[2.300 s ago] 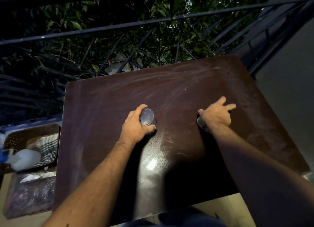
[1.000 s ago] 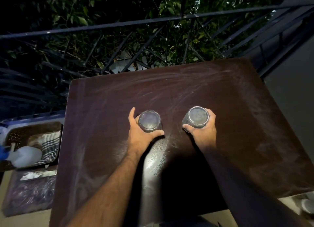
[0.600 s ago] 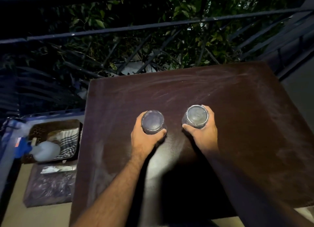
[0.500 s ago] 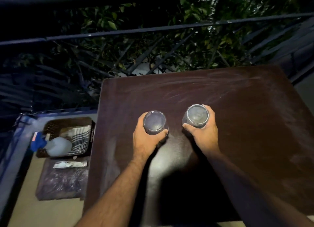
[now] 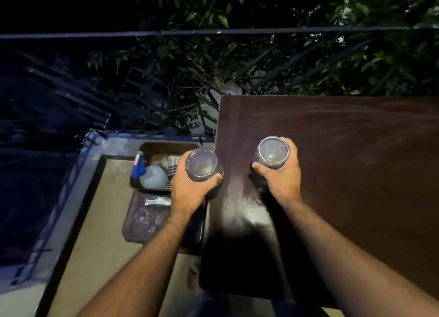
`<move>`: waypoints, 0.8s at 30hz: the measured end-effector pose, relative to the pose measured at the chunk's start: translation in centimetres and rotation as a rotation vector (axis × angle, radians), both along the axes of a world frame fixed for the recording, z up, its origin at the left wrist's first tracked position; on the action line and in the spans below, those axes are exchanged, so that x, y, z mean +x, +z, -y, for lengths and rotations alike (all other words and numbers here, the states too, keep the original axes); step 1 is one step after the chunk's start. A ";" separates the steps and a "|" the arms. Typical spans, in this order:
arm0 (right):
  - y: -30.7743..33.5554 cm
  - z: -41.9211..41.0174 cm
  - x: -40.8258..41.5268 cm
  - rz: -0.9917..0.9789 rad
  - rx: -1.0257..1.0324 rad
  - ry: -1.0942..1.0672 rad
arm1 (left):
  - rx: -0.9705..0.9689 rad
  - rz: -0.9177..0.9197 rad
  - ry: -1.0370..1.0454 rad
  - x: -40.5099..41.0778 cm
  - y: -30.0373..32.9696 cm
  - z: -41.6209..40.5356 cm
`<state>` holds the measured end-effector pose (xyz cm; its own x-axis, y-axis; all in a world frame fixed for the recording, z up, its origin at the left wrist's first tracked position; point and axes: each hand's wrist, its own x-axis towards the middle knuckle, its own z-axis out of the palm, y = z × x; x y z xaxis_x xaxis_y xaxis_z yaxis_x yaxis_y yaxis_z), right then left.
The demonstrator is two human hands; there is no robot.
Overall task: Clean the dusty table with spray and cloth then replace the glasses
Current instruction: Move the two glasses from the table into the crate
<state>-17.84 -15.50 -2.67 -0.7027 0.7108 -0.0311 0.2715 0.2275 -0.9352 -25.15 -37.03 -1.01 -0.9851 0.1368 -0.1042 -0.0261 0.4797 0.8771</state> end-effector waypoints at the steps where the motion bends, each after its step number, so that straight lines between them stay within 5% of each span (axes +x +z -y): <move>1: -0.1 1.3 -0.8 0.000 0.000 0.010 | -0.002 -0.005 0.014 -0.6 0.0 1.5; 15: -0.5 16.0 -7.2 -0.034 -0.037 0.070 | 0.076 0.039 0.090 -4.3 -1.6 15.7; 24: -2.9 24.3 -6.7 0.018 -0.078 0.101 | -0.060 0.001 0.151 -3.7 -5.3 22.5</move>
<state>-24.50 -39.75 -5.56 -0.7691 0.6318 -0.0964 0.2678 0.1815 -0.9462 -28.89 -59.51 -6.34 -0.9939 -0.0192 -0.1086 -0.1027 0.5214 0.8471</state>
